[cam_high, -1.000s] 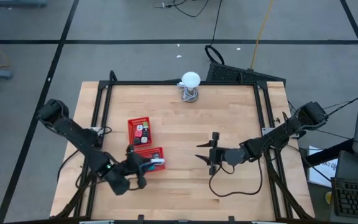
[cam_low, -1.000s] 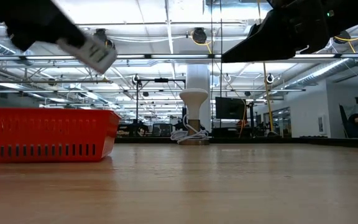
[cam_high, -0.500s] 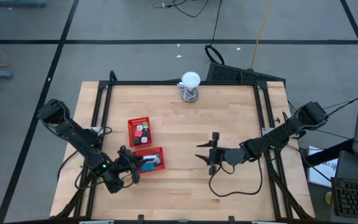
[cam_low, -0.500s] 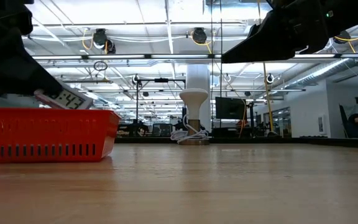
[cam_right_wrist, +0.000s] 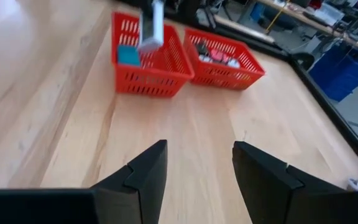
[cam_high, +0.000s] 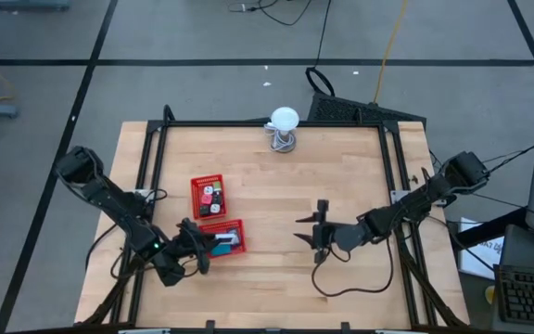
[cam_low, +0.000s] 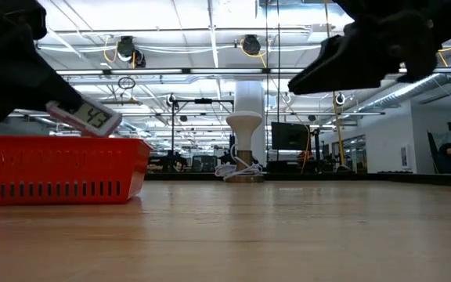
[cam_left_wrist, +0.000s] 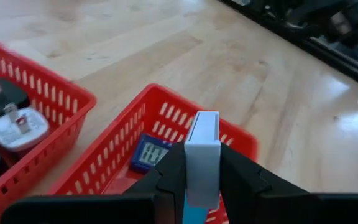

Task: Pick & Place Office items
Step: Put the white digital timer into the bottom red basket

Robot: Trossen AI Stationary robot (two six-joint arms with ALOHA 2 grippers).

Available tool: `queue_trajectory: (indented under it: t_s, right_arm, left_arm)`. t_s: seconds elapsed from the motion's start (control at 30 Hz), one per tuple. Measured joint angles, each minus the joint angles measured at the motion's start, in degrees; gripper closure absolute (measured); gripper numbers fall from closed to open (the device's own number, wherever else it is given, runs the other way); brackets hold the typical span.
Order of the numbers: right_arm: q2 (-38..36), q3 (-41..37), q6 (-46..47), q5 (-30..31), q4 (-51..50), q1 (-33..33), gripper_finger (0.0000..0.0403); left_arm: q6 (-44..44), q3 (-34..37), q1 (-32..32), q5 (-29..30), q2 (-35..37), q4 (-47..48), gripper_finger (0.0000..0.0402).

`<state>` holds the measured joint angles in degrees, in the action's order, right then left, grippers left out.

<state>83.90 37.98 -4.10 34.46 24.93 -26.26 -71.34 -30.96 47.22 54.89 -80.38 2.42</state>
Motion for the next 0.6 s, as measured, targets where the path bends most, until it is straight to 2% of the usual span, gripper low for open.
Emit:
queue_trajectory:
  t_s: [0.2, 0.43, 0.6]
  right_arm:
    - [0.0, 0.0, 0.03, 0.0, -2.52, -0.9, 0.0229]
    - [0.0, 0.0, 1.69, 0.0, -2.58, -0.88, 0.0231]
    - [0.0, 0.0, 1.91, 0.0, -2.65, -0.85, 0.0229]
  left_arm:
    - [4.27, -0.02, -0.63, -5.2, 3.33, -0.04, 0.0323]
    - [4.18, -0.02, -0.76, -5.69, 4.38, -1.27, 0.0323]
    - [4.52, -0.02, -0.76, -9.03, 4.38, -1.66, 0.0323]
